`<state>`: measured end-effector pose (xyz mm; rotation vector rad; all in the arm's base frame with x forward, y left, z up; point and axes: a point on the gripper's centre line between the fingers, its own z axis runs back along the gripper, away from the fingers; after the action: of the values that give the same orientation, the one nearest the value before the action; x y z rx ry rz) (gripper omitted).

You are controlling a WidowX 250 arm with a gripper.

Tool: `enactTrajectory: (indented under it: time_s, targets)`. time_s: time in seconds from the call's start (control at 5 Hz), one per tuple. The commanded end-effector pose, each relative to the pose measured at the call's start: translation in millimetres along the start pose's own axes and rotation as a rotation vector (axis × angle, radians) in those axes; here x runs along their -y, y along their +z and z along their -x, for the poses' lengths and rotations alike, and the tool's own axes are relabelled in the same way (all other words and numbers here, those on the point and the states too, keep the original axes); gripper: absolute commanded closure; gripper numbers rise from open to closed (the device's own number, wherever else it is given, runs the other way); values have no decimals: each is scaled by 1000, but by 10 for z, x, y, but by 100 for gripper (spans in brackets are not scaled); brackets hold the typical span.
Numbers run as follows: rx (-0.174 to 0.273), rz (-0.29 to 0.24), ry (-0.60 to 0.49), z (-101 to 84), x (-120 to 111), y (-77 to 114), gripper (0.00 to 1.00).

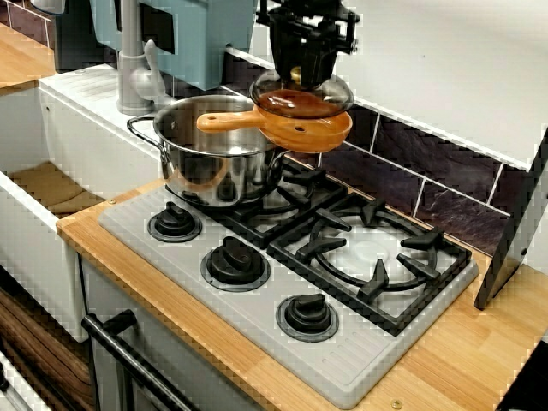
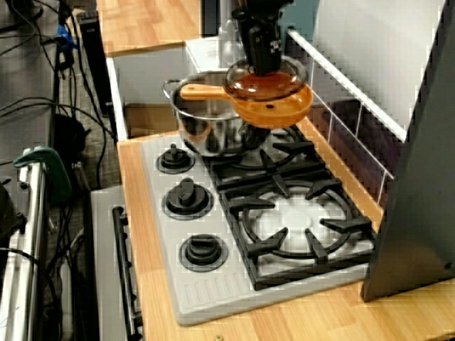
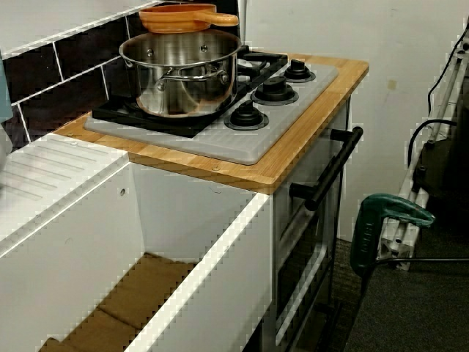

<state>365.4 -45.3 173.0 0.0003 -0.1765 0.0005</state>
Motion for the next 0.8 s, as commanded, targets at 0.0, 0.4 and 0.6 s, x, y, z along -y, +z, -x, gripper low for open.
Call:
enactTrajectory:
  time_s: [0.0,0.4,0.6]
  targets:
    - [43,3,2,-26,-6,149,100]
    - [35,-2,8,-65,-12,119,100]
    - [33,-3,9,-63,-12,106,100]
